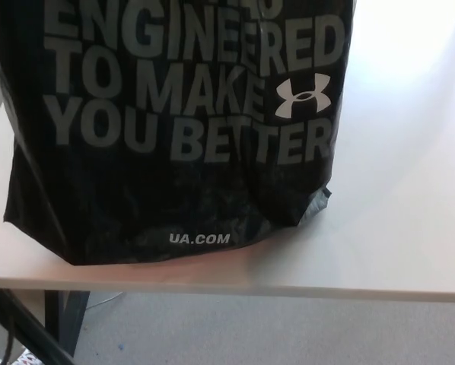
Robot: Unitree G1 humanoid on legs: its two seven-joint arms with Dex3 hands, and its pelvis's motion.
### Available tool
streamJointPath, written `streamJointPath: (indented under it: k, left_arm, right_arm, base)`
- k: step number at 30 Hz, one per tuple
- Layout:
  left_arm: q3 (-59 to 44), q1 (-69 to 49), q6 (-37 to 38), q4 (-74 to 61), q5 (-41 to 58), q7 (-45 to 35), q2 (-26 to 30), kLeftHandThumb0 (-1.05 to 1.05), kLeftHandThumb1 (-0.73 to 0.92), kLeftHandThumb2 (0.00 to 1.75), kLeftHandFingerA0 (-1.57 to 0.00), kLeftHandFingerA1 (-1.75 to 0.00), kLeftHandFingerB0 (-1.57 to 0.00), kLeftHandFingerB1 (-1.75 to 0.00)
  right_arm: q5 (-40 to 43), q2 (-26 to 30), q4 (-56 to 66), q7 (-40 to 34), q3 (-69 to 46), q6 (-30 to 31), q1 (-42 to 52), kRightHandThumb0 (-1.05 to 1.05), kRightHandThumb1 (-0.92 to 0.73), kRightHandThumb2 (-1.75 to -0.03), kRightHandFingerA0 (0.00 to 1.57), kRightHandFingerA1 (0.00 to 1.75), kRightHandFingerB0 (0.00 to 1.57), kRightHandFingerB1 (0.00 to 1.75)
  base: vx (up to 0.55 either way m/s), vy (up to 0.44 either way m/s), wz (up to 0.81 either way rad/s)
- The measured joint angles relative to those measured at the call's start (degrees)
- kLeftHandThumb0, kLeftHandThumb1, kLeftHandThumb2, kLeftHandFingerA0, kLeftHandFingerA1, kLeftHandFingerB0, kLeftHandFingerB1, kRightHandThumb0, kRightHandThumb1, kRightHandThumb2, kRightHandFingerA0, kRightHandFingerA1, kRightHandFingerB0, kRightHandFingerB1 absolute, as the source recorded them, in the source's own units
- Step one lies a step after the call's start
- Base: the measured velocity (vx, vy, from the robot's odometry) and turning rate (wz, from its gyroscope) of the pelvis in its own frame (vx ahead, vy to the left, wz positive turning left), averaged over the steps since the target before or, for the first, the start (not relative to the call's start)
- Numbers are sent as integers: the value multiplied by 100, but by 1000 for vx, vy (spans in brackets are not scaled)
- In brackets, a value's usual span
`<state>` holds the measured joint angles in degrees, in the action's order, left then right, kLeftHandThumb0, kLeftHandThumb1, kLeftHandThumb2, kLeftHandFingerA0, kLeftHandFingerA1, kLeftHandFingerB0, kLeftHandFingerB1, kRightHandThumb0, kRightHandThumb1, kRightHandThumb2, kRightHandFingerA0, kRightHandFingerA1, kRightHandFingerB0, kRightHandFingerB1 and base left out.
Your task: A plastic bag is kept infront of the robot in the middle of the desk and the robot uses both its hands to grab it from the top and lifts it up and then releases it.
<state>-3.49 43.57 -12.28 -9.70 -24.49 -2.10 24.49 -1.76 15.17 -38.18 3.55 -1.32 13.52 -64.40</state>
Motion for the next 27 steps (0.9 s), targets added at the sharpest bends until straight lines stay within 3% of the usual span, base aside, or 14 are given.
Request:
streamJointPath:
  k: [4, 5, 8, 9, 10, 15, 16, 18, 19, 20, 22, 23, 24, 27]
  left_arm:
    - [-209, -333, -318, -382, 35, -249, 211, -64, 82, 91, -11, -52, -8, -36]
    - [-296, -441, -415, -506, 61, -343, 286, -56, 91, 68, -13, -48, -10, -28]
    - [-564, -778, -663, -860, 137, -593, 474, -59, 92, 70, -5, -38, -7, -29]
    - [-680, -934, -741, -999, 175, -681, 536, -58, 92, 70, -6, -40, -6, -28]
    - [-821, -1124, -804, -1149, 220, -763, 593, -62, 90, 82, -12, -53, -4, -27]
    - [-1440, -2025, -1048, -1878, 404, -1055, 673, -56, 92, 72, -7, -46, -5, -23]
    - [-1484, -2097, -1066, -1958, 420, -1071, 667, -52, 92, 72, -6, -40, -5, -25]
    - [-1749, -2548, -1158, -2469, 499, -1147, 571, -54, 92, 73, -3, -44, -5, -25]
    - [-1820, -2667, -1171, -2596, 522, -1161, 525, -60, 72, 107, 0, -49, 0, -35]
    - [-1872, -2768, -1175, -2699, 539, -1172, 491, -56, 92, 76, -4, -44, -4, -26]
    - [-2112, -3217, -1182, -3123, 608, -1216, 323, -59, 74, 107, -1, -49, 0, -28]
    - [-2202, -3383, -1182, -3269, 649, -1231, 253, -56, 92, 73, 0, -38, -3, -21]
    - [-2309, -3592, -1182, -3438, 699, -1257, 160, -65, 74, 105, 0, -34, 0, -23]
    - [-2713, -4372, -1149, -3907, 889, -1323, -205, -72, 74, 107, -2, -36, -7, -27]
  right_arm:
    - [-11, 110, 87, 105, 13, -30, 219, -102, -67, -105, 8, 7, 8, 0]
    - [-16, 129, 181, 130, 21, -31, 317, -100, -64, -80, 11, 47, 1, 17]
    - [-42, 196, 540, 193, 76, -40, 646, -92, -62, -103, 2, 10, 0, 7]
    - [-41, 222, 730, 224, 79, -45, 803, -91, -76, -63, 0, 22, 0, 18]
    - [-24, 251, 973, 270, 67, -61, 993, -94, -62, -103, 0, 4, 0, 8]
    - [107, 414, 2118, 543, -105, -237, 2038, -105, -73, -107, 15, 46, 0, 1]
    - [112, 431, 2228, 557, -120, -252, 2135, -93, -82, -65, 20, 36, 0, 6]
    - [120, 522, 2856, 621, -194, -386, 2753, -95, -83, -66, 27, 33, 0, 16]
    - [118, 532, 3013, 626, -217, -422, 2919, -95, -67, -105, 16, 45, 0, 11]
    - [117, 534, 3152, 627, -237, -453, 3058, -104, -73, -107, 21, 45, 0, 3]
    - [116, 536, 3724, 634, -334, -576, 3679, -94, -68, -103, 12, 39, 0, 6]
    - [121, 536, 3909, 638, -372, -620, 3903, -93, -68, -101, 14, 43, 0, 7]
    - [135, 534, 4117, 648, -422, -669, 4163, -86, -63, -100, 15, 46, 0, 13]
    - [227, 501, 4730, 710, -608, -875, 5035, -93, -66, -101, 16, 45, 0, 10]
  base:
    - [0, 0, 0]
    - [0, 0, 0]
    - [0, 0, 0]
    - [0, 0, 0]
    - [0, 0, 0]
    - [0, 0, 0]
    - [0, 0, 0]
    - [0, 0, 0]
    - [0, 0, 0]
    - [0, 0, 0]
    - [0, 0, 0]
    - [0, 0, 0]
    - [0, 0, 0]
    - [0, 0, 0]
